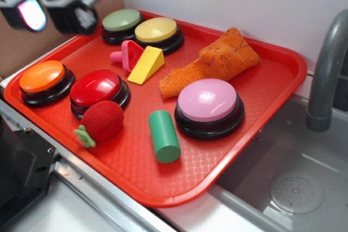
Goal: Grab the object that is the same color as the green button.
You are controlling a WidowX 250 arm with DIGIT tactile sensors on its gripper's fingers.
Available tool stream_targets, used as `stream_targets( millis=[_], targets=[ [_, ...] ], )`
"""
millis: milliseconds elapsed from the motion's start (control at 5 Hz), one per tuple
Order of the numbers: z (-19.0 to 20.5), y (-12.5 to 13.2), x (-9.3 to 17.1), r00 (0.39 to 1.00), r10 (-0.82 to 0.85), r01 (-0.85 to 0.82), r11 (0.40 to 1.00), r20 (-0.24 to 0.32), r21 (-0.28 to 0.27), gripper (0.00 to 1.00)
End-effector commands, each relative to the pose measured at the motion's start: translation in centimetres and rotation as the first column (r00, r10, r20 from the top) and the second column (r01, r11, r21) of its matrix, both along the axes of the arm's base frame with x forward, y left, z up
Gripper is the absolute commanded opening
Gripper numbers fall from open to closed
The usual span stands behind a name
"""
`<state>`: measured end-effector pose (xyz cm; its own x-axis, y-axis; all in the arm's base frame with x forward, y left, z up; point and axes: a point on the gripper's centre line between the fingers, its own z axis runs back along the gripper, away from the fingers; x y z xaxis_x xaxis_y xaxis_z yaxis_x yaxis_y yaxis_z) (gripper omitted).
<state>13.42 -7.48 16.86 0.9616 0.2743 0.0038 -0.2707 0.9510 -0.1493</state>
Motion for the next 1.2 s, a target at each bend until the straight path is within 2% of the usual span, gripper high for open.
stream_targets(
  millis=[0, 200, 400, 600, 800, 1000],
  targets=[
    [-6.2, -3.4, 1.9, 0.972, 0.232, -0.232, 0.973, 0.021, -0.018, 1.00],
    [-8.4, -4.6, 2.5, 0.964, 0.266, -0.265, 0.964, 0.005, -0.033, 1.00],
    [-10.3, -5.3, 3.1, 0.940, 0.342, -0.341, 0.940, 0.024, -0.029, 1.00],
    [-11.8, -5.5, 3.8, 0.920, 0.391, -0.391, 0.920, 0.038, 0.002, 1.00],
    [-13.3, -5.6, 4.2, 0.909, 0.415, -0.415, 0.910, 0.031, -0.008, 1.00],
    [-14.5, -5.6, 4.2, 0.896, 0.442, -0.443, 0.897, 0.034, 0.010, 0.99]
  ],
)
